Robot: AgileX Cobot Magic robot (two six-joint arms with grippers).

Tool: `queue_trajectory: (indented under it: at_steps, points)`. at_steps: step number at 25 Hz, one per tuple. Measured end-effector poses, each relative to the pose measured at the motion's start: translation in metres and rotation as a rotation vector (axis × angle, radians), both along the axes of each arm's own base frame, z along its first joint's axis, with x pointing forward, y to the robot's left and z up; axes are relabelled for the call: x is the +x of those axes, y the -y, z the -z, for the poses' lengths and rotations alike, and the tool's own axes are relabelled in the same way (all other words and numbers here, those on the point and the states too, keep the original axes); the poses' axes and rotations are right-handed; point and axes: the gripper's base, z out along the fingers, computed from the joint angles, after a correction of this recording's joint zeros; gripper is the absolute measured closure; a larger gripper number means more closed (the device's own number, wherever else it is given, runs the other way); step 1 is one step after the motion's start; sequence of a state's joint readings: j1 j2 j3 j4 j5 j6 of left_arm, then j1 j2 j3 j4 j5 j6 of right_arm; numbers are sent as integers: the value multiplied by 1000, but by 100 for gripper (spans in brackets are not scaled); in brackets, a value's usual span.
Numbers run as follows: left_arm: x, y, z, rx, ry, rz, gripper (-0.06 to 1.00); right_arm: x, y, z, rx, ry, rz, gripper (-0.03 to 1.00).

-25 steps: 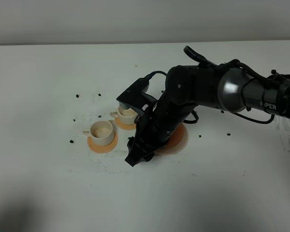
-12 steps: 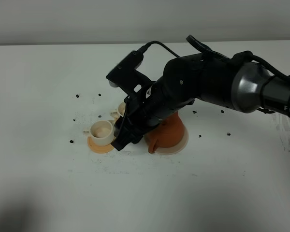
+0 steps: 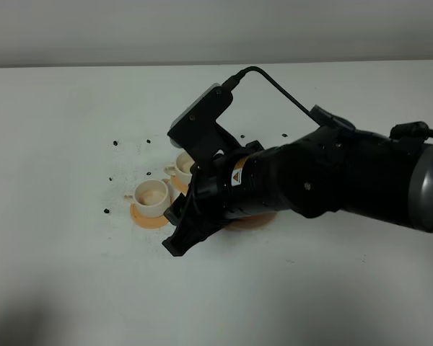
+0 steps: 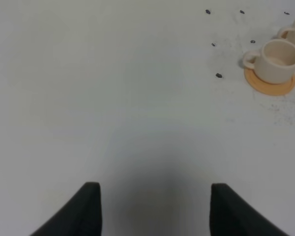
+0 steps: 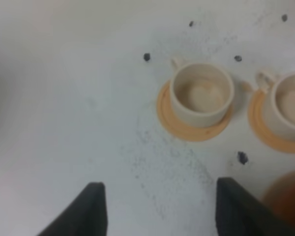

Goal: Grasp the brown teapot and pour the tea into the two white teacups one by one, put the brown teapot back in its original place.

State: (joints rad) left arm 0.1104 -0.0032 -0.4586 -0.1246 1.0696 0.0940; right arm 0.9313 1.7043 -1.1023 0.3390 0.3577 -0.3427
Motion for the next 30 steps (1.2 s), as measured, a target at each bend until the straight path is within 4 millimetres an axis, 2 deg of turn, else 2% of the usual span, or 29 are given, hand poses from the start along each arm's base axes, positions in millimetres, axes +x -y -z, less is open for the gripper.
queue_trajectory:
  at_steps: [3,8,14,21,30]
  points:
    - [0,0,0,0,0,0,43,-1,-2,16,-1,30,5,46]
    - [0,0,0,0,0,0,43,10,-11,45,-8,94,16,46]
    - [0,0,0,-1,0,-1,43,15,-16,81,-61,72,22,46]
    - [0,0,0,-1,0,-1,43,22,-15,99,-87,76,28,46]
    - [0,0,0,-1,0,-1,43,30,-4,102,-135,45,41,47]
